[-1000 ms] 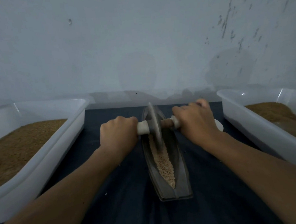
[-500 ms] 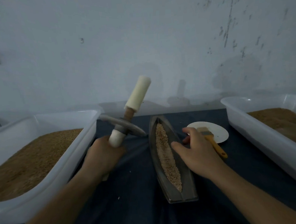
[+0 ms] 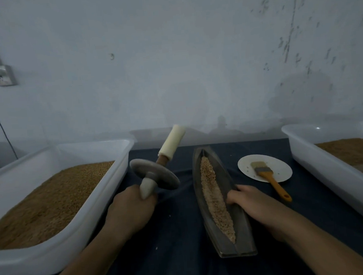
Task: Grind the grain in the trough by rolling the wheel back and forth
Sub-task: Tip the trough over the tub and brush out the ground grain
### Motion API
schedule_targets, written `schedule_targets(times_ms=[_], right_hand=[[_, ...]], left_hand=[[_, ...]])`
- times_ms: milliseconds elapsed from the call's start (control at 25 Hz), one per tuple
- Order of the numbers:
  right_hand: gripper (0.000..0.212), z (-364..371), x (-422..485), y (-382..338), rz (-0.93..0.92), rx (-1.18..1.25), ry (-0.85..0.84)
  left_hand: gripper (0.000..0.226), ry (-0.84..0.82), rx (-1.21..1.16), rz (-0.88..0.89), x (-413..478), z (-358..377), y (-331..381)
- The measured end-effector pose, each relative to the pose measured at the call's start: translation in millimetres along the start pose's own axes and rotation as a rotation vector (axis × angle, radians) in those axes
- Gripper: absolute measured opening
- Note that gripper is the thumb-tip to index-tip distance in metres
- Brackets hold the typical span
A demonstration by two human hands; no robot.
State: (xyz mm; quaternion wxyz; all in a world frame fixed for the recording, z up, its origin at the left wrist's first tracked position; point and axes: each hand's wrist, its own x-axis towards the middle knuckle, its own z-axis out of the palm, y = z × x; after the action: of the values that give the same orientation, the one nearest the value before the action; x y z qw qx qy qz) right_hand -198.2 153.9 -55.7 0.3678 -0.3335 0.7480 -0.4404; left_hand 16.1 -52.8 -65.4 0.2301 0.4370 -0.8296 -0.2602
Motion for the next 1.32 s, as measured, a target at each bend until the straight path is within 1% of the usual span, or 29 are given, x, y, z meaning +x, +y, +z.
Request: schedule_targets(times_ms=[120, 320, 440, 520, 680, 880, 1040, 1160, 1320], right_hand=[[0.030, 0, 1, 2, -0.009, 0.003, -0.010], [0.030, 0, 1, 3, -0.012, 0.004, -0.013], [0.032, 1, 0, 4, -0.016, 0.008, -0.005], [0.032, 2, -1, 4, -0.020, 0.008, 0.004], [0.032, 2, -2, 3, -0.023, 0.010, 0.005], [0.029, 3, -5, 1, -0.020, 0.002, 0.020], [0.029, 6, -7, -1, -0.014, -0.007, 0.060], [0.031, 8, -10, -4, -0.010, -0.023, 0.082], [0.031, 7, -15, -6, -0.003, -0.037, 0.091]], left_hand=[[0.023, -0.015, 0.059, 0.008, 0, 2, -2], [0.025, -0.028, 0.067, -0.001, 6, 3, -9], [0.019, -0.021, 0.064, 0.019, 8, 4, -12], [0.015, 0.000, 0.109, 0.045, 7, 6, -13], [0.033, 0.025, 0.199, 0.103, 3, 3, -14], [0.039, 0.020, 0.234, 0.141, -3, 4, -13], [0.052, 0.048, 0.205, 0.147, -9, 7, -7], [0.051, 0.074, 0.192, 0.176, -10, 7, -7], [0.042, 0.108, 0.199, 0.237, -10, 4, -8]])
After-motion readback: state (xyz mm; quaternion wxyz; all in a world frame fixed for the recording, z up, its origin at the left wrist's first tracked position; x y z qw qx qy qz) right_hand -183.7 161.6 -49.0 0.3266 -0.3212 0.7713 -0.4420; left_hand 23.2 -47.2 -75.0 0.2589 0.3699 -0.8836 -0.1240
